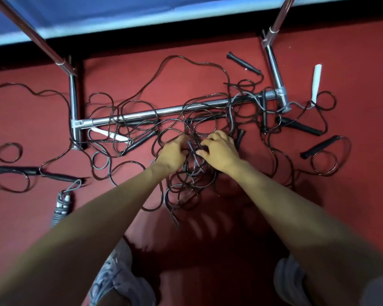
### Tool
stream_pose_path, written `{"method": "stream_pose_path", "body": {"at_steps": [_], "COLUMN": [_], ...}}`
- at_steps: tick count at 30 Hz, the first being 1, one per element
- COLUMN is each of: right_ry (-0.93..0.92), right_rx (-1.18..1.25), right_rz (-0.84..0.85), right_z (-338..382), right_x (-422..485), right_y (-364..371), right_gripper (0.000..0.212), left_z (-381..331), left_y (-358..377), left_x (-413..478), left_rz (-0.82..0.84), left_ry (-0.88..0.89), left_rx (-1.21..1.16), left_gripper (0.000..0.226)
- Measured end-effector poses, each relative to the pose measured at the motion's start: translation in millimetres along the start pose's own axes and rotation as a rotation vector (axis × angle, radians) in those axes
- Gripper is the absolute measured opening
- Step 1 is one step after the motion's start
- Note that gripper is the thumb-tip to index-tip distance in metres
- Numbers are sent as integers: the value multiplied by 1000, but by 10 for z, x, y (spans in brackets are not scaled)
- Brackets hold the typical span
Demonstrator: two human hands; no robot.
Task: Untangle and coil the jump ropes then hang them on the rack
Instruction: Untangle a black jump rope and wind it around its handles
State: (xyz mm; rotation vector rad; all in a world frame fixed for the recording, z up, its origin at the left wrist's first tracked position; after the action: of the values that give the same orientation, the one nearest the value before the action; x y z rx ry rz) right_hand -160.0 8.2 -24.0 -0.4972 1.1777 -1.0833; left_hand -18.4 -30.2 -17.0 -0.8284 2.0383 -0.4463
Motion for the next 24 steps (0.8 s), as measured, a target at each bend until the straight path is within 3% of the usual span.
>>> {"method": "stream_pose_path", "body": {"at_steps": [7, 11, 13, 16, 20, 24], "right_ry": [1, -65, -83, -187, -236, -247], "right_rx": [-71, 154, 278, 435, 617, 774], "right_rz": [-50, -31, 12, 5, -2, -84], "right_z": [59, 153, 233, 451, 755, 1064], "right_x": [-16, -171, -293, -576, -1077, -1547], "right_y": [-25, -398, -642, -1073, -1726, -2387], "right_gripper": [24, 17, 16, 18, 16, 26], "left_z": [79, -76, -259, -523, -838, -1301], "left_y": [80, -166, -286, -454, -711, -1013], "left_x": [-148, -279, -349, -545, -1098, -1738], "left_rz": [-42, -271, -245, -156, -33, 69], "left_ry": [16, 160, 242, 271, 226, 367], "left_rx": [34, 36, 119, 206, -312, -501], "left_gripper": [55, 62, 63, 46, 23, 36]}}
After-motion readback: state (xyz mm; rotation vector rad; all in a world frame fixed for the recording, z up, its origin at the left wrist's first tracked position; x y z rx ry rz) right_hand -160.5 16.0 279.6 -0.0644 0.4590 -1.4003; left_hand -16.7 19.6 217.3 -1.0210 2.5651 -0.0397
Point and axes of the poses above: each hand's wrist, its own x-axis towards the middle knuckle, its own y-axis out of the palm, z = x × y, the point moved 4 cm from there along x, towards the middle knuckle, and after that the axes turned 6 degrees about z, right-handed, at the moved point
